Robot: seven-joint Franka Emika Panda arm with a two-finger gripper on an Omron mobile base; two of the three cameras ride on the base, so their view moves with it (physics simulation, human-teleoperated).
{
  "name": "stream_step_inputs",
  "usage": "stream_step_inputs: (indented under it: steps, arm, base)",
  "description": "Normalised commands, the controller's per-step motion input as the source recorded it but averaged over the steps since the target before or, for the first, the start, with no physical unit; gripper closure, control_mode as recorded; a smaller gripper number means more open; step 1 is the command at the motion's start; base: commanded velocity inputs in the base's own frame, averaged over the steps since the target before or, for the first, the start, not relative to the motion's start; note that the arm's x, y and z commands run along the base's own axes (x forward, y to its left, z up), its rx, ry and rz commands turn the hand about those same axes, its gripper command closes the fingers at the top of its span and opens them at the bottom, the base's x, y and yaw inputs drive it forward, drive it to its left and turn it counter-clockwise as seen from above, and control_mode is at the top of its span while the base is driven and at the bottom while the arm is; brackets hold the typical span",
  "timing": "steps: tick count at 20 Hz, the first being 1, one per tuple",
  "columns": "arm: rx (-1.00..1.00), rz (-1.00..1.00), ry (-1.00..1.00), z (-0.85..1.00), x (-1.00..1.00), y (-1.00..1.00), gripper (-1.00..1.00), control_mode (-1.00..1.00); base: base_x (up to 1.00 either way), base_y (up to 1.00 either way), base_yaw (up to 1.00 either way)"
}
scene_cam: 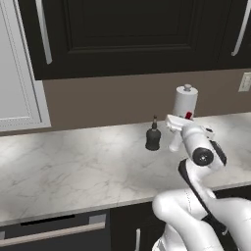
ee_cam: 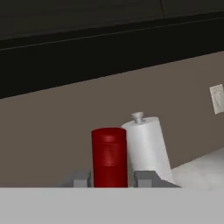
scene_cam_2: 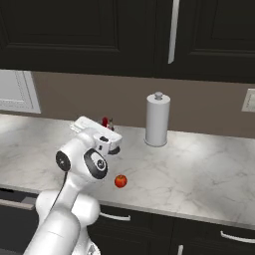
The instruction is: Place the liquors on the top shelf of the fridge to keep them out of children's reach, and place the apple on lower shelves for easy access.
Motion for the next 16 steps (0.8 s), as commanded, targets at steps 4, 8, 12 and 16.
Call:
stream_step_inputs:
  steps: [4,8,12,16]
  arm:
    - [-0.1,0.25,0.19,0.93,-0.43,-0.33,1.0,-1.0]
    - [-0.14,0.2,0.28,0.92,-0.09,0.02,1.0,-1.0]
    - [-0.19,0.14,0.34,1.0,-0.09,0.06,1.0,-1.0]
    - [-0.16,0.17,0.3,0.91,-0.34,0.0,1.0,-1.0]
  base:
    - [0.0,0.0,0.0]
    - [0.0,0.0,0.0]
    - [0.0,0.0,0.0]
    - [0.0,0.0,0.0]
